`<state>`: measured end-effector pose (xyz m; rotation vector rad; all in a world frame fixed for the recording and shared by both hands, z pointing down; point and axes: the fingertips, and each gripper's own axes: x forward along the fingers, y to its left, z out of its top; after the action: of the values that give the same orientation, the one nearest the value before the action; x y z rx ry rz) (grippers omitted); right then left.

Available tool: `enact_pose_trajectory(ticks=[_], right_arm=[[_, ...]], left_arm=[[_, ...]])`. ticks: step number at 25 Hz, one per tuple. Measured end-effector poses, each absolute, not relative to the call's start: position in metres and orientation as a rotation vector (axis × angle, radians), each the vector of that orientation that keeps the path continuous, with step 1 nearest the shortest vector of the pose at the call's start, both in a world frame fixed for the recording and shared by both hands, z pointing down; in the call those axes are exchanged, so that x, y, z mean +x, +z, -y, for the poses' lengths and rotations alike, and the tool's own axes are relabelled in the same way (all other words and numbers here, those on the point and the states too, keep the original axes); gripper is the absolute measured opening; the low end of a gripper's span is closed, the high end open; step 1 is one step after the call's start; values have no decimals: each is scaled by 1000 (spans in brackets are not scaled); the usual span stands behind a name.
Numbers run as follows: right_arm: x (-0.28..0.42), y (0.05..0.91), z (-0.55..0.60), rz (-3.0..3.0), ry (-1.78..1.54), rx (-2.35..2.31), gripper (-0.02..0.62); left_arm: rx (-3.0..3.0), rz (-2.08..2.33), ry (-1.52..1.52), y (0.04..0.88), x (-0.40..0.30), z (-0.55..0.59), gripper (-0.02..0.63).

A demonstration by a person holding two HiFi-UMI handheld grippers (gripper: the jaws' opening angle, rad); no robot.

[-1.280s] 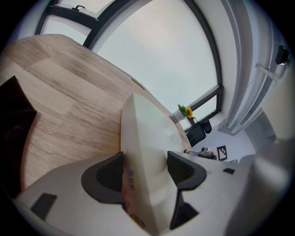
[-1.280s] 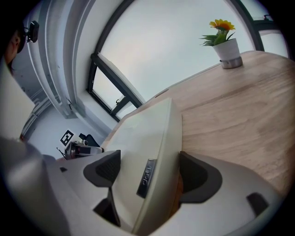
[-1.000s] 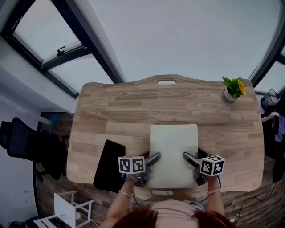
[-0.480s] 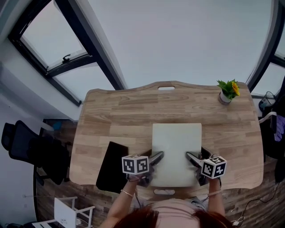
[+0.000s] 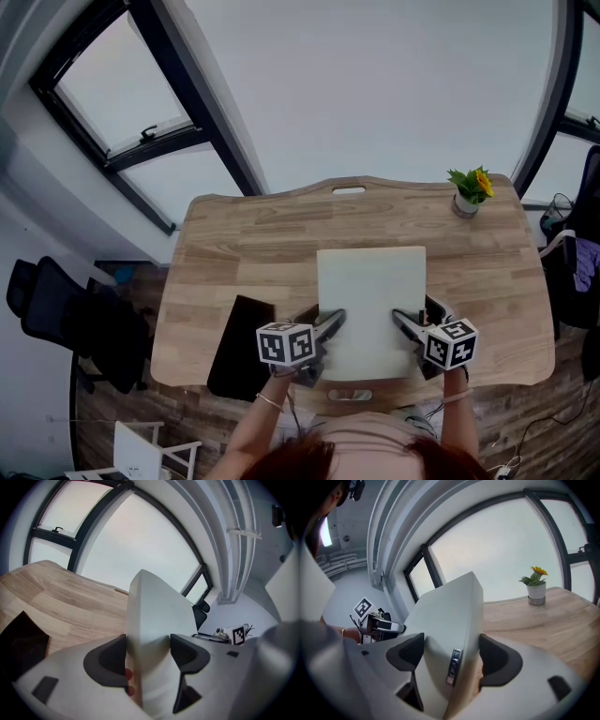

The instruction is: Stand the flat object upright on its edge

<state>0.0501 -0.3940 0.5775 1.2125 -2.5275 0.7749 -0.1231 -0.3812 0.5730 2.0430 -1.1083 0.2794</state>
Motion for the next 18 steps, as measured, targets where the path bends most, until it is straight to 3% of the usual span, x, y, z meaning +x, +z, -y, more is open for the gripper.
enact_pose_trajectory(ticks=[18], right_arm=[[55, 535, 377, 2583, 432, 1264, 357]], left_arm=[[2217, 1185, 277, 533, -116, 365, 275]])
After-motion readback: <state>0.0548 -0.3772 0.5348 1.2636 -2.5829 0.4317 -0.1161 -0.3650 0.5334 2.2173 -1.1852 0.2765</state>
